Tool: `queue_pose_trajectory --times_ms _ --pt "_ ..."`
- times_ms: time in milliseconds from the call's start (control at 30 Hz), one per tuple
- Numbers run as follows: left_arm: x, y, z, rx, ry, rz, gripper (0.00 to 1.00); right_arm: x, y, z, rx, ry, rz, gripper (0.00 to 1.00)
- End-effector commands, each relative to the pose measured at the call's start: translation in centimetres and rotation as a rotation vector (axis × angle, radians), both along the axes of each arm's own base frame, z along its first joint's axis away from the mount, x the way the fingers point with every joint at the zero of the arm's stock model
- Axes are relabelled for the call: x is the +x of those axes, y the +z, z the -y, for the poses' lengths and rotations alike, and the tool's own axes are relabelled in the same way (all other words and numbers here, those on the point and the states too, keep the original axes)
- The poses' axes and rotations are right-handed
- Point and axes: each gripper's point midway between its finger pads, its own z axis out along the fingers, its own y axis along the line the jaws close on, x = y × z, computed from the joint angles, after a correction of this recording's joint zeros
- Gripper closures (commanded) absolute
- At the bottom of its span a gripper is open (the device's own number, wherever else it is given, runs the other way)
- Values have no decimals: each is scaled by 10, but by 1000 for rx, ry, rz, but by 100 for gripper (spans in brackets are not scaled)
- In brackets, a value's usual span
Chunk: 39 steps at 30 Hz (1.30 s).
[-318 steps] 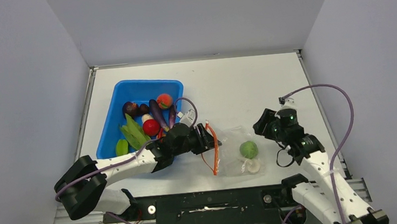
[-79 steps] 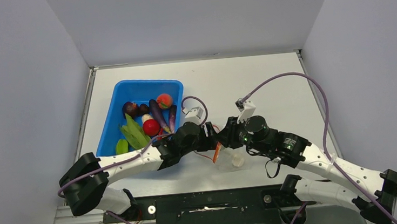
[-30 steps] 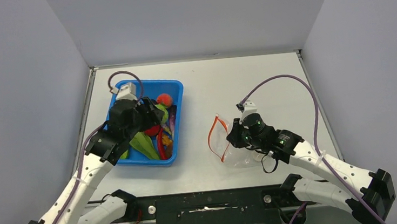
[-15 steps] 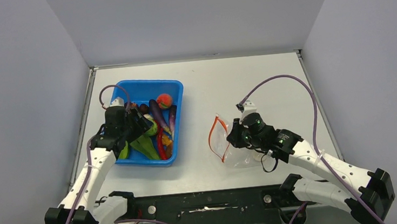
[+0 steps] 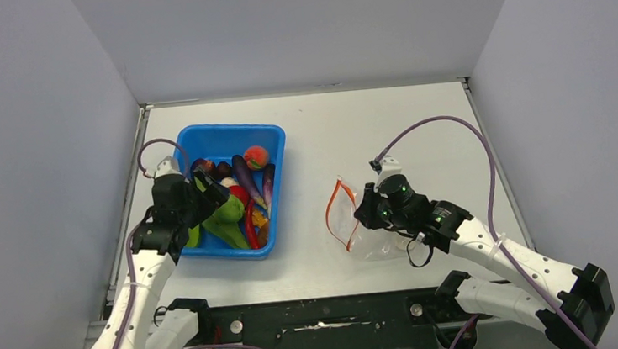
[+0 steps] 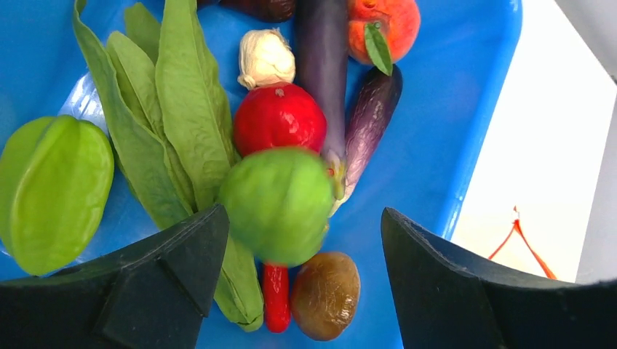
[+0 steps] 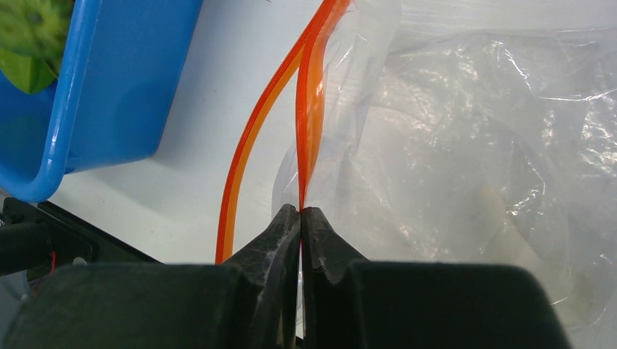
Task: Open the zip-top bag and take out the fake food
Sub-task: Place the fake fruit in the bin, then pick up the fake vegetable from the zipper food storage bag.
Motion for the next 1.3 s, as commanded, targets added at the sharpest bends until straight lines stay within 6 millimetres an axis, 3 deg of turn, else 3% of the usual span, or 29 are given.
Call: queue_pose_trajectory --times_ms 0,167,233,433,667,800,967,1267 --pt "2 44 4 -26 -24 153 24 5 13 -2 36 -11 38 96" --pt "-2 73 11 -39 -77 213 23 6 18 -4 62 -9 52 96" --pt "-2 86 22 -78 -133 246 23 6 18 -4 64 -11 53 96" --pt "-14 116 94 -328 -445 346 27 8 28 -12 112 -1 74 96" --pt "-42 97 185 -273 -674 267 33 10 41 -15 187 -12 123 96" --pt "-45 82 218 -237 -717 223 37 9 44 -16 201 -13 126 96" --pt "-44 66 242 -252 -732 183 42 6 44 -15 202 -9 118 96" --pt "-47 34 258 -303 -699 115 55 3 47 -13 205 0 128 96"
